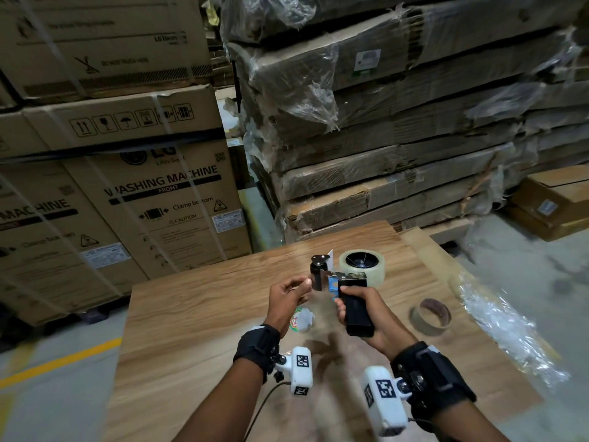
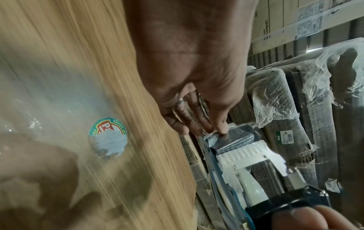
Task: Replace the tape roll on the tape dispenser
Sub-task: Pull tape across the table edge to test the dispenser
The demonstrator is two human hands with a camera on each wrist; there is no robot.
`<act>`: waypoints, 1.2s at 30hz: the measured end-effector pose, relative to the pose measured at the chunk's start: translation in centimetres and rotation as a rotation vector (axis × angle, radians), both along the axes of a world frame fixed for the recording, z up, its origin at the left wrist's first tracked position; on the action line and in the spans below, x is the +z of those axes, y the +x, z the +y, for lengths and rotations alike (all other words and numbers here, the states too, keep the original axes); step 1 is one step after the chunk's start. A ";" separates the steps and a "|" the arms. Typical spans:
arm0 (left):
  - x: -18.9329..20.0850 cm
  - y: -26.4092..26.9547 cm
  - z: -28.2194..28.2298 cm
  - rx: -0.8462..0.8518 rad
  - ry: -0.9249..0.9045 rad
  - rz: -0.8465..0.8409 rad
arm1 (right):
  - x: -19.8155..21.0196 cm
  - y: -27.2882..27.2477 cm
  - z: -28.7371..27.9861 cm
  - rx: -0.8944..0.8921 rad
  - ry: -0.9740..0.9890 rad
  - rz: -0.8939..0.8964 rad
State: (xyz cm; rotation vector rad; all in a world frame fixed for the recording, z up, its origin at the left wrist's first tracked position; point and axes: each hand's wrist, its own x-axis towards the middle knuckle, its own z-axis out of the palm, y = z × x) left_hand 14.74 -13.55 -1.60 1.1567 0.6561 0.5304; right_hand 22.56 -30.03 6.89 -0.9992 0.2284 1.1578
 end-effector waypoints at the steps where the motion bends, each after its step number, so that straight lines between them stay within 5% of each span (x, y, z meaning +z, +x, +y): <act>1: 0.0 0.0 0.0 0.004 0.020 0.010 | -0.1 0.1 0.0 0.002 0.003 0.014; 8: 0.5 0.3 -0.2 0.069 -0.043 -0.029 | -1.0 0.3 0.1 0.000 0.014 0.061; 27: -0.7 0.3 0.1 0.232 0.233 -0.002 | -1.8 0.9 0.3 0.030 0.083 0.231; 36: -0.7 -0.3 2.9 0.038 0.264 0.051 | -1.6 2.3 -0.6 0.120 0.071 0.311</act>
